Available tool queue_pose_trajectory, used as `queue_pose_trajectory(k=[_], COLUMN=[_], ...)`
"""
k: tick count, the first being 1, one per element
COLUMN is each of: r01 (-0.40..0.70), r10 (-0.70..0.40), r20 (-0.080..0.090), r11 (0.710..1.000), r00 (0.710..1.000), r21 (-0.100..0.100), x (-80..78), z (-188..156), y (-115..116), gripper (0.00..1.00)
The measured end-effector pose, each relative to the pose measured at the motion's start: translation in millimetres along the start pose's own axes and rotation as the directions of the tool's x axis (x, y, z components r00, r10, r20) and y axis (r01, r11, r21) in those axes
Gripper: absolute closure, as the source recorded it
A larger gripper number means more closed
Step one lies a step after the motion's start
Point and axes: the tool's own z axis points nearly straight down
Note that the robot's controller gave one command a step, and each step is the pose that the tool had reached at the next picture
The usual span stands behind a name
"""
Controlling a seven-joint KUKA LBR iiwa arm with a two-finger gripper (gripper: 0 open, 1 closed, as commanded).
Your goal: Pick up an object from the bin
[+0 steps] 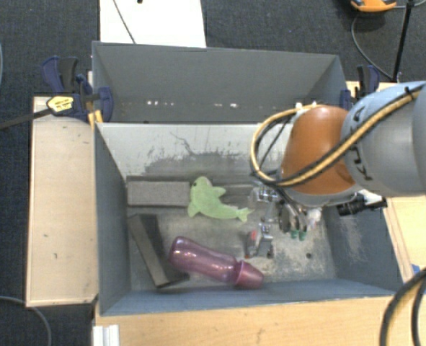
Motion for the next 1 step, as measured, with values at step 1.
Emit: queue_pose_trajectory(k=[1], r01=[-0.107], r10=[0.107], r20=[-0.006], r11=[0.994], r00=[0.994], r21=[0.007], x=[-7.2], z=[-19.2], y=[-1.2], gripper=[0.00])
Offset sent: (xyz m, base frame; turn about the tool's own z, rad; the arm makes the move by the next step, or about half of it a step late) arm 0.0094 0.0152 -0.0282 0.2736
